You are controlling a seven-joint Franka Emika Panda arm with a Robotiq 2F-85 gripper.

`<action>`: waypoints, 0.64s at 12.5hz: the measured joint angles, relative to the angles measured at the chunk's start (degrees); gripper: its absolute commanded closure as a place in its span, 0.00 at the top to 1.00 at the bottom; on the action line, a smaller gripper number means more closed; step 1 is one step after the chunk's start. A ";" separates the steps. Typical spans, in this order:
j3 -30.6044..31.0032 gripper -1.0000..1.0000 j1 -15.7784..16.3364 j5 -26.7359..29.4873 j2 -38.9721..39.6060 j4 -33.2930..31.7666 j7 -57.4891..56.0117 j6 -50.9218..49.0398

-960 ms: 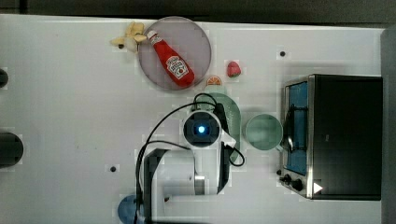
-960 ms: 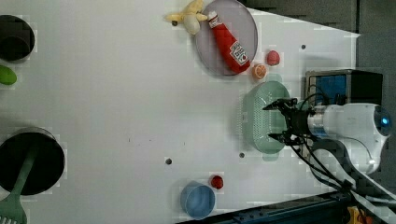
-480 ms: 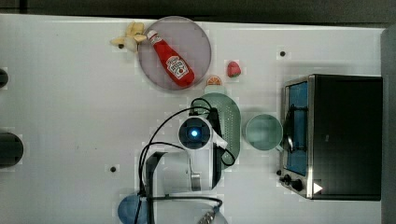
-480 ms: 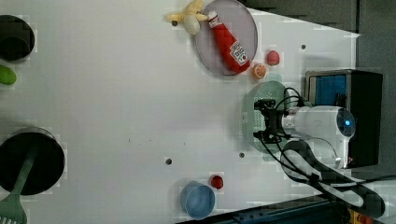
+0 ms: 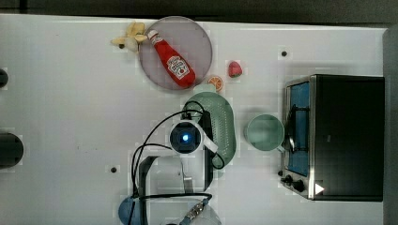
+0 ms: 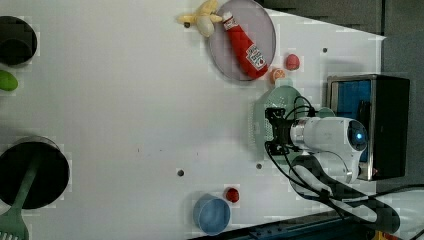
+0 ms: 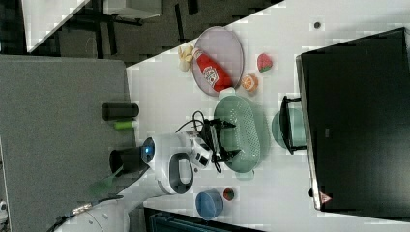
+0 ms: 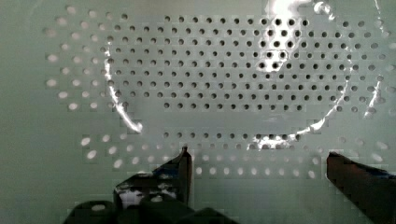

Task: Drag strainer right to left.

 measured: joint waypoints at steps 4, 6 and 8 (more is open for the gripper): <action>0.84 1.00 1.98 -0.07 -0.42 0.11 1.87 -0.62; 0.94 1.00 3.93 -0.91 -1.18 0.34 2.27 -0.84; 1.58 1.00 5.89 -0.81 -1.44 0.90 3.94 -2.07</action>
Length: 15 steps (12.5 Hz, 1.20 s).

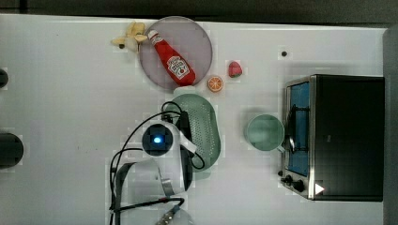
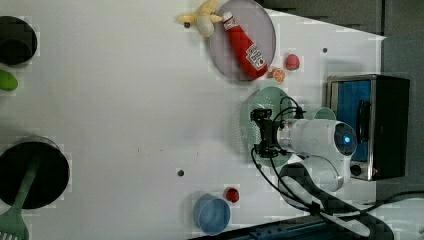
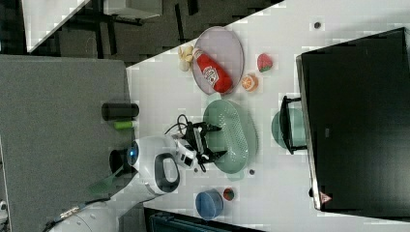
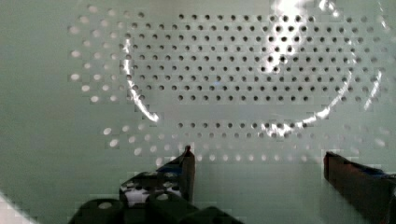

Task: Drag strainer right to left.

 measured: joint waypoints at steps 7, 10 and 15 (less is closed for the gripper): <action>0.79 1.00 5.80 0.32 2.48 4.25 11.22 -5.43; 1.37 1.00 7.85 -0.50 6.03 9.29 16.09 -6.88; 2.54 1.00 12.97 2.22 9.81 15.33 20.06 -7.78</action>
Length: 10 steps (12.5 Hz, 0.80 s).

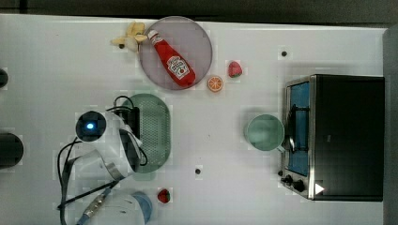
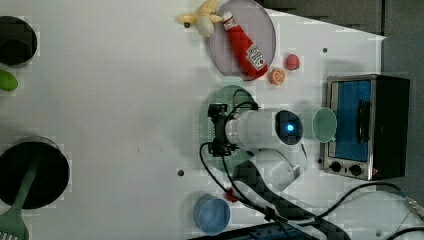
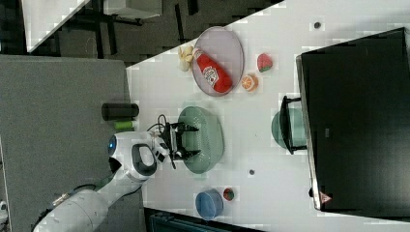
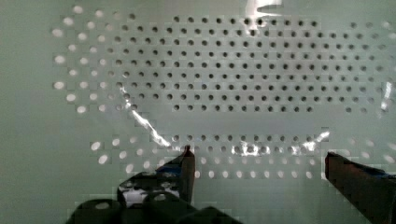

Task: Drag strainer right to left.

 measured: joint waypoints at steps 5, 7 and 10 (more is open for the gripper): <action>0.63 1.00 3.13 3.64 2.04 5.93 0.84 -2.74; 0.22 1.00 4.55 5.19 3.53 8.84 1.18 -3.86; -1.13 1.00 6.50 7.29 4.22 10.07 2.29 -3.47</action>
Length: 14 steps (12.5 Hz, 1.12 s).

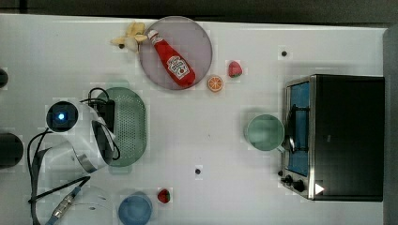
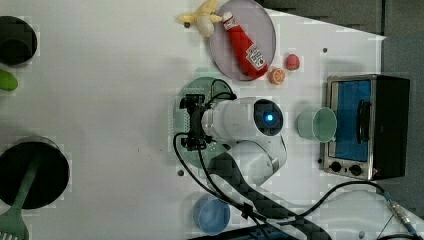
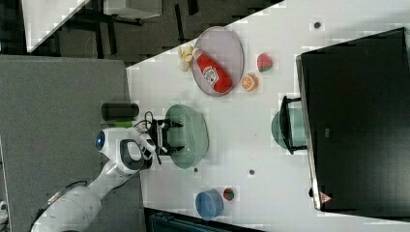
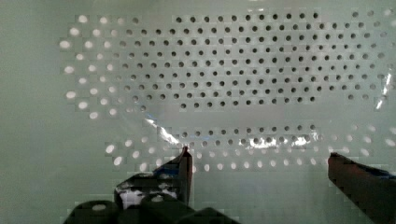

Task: Drag strainer right to left.

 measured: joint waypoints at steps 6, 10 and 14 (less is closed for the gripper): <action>1.02 1.00 2.77 3.86 4.70 4.36 0.11 0.62; 1.29 1.00 3.83 4.11 5.15 6.10 0.34 0.11; 1.74 1.00 4.84 5.52 6.43 9.01 4.25 -0.11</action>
